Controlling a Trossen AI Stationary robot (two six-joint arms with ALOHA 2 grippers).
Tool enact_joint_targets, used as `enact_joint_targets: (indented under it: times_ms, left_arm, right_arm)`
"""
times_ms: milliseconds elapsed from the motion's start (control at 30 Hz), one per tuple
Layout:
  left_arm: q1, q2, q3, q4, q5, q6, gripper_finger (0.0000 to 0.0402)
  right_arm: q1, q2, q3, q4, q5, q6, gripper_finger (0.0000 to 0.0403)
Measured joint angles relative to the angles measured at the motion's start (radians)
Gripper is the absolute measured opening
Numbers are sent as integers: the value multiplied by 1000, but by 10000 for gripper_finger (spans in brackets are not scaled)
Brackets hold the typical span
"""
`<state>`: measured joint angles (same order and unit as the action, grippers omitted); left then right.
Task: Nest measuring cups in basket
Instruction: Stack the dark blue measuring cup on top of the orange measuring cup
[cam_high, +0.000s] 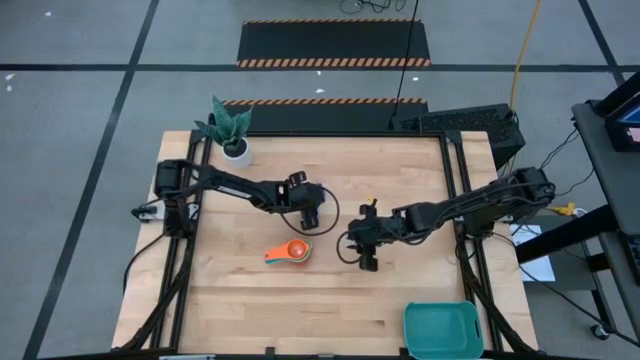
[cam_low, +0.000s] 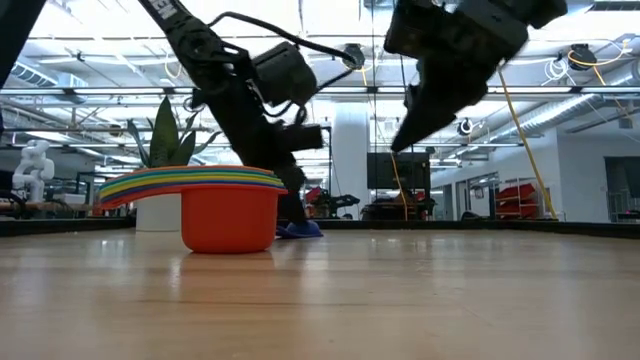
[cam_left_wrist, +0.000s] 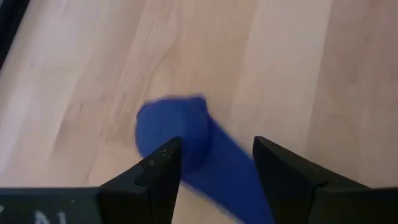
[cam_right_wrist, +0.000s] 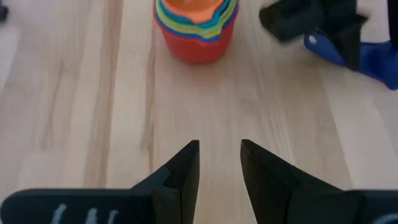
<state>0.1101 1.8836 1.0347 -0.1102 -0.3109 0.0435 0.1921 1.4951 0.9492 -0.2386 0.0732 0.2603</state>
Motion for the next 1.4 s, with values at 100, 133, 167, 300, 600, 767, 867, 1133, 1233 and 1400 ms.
enact_joint_targets:
  times_ms: [100, 133, 167, 300, 600, 767, 867, 1133, 1233, 1400]
  left_arm:
    - [1, 40, 37, -13, -8, 10, 202]
    - [1, 54, 49, -3, -17, 15, 202]
    - [1, 69, 59, 1, -24, 22, 202]
    - [-12, 125, 101, 65, -22, 43, 202]
    - [-82, 148, 194, 70, 14, 105, 202]
    - [-105, 133, 259, -43, -7, 120, 202]
    - [-115, 115, 306, -204, -8, 119, 202]
    - [-167, 65, 343, -430, -13, 124, 202]
    - [-201, 54, 343, -450, -35, 156, 202]
    - [-253, 49, 343, -484, -112, 286, 202]
  right_arm:
    - [1, -32, -1, -42, 1, 40, 112]
    - [1, -43, 0, -32, 3, 53, 112]
    - [1, -50, 0, -30, 6, 58, 112]
    - [9, -64, 0, -18, 4, 61, 112]
    - [13, -64, 0, -28, 7, 35, 112]
    - [13, -64, 0, -32, 7, 34, 112]
    - [13, -64, 0, -36, 4, 42, 112]
    - [13, -64, 0, -99, 4, 64, 112]
    - [13, -64, 0, -124, 4, 72, 112]
    - [13, -64, 0, -129, 4, 73, 112]
